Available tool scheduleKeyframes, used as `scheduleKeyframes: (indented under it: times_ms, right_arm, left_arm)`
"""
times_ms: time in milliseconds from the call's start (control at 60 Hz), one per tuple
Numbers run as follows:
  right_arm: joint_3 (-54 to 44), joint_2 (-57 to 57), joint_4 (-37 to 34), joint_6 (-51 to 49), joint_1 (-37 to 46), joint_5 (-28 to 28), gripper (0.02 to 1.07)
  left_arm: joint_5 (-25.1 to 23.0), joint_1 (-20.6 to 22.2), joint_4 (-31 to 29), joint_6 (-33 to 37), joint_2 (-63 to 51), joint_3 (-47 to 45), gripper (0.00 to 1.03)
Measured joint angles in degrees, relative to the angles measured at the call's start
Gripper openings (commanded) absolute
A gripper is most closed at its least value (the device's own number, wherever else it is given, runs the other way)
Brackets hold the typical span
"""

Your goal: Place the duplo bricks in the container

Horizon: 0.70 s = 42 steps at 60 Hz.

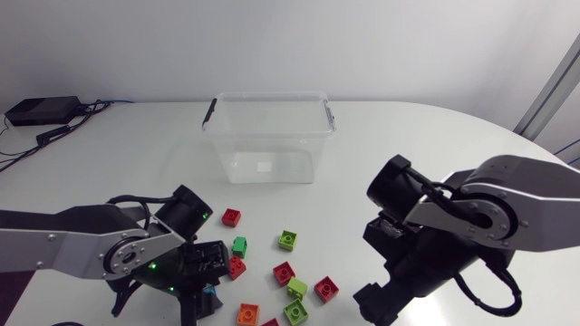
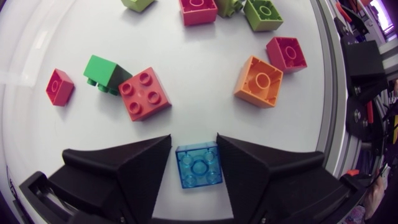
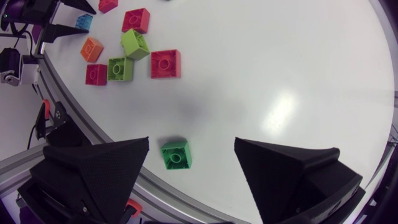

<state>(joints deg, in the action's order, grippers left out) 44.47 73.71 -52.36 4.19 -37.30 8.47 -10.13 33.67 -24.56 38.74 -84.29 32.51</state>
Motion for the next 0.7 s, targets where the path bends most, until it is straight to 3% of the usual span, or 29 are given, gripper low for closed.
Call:
scheduleKeyframes:
  times_ms: [167,467,700]
  right_arm:
    - [-0.1,0.2,-0.1,0.5,0.0,-1.1,0.99]
    - [-0.5,0.4,-0.2,0.6,0.0,-1.4,0.99]
    - [-0.5,0.4,-0.2,0.6,0.0,-1.4,0.99]
  left_arm:
    - [0.1,-0.5,-1.0,1.2,0.5,0.0,0.33]
    - [3.1,-1.9,-10.3,2.9,7.1,0.6,0.31]
    - [3.3,-8.4,-16.2,5.4,8.7,15.3,0.32]
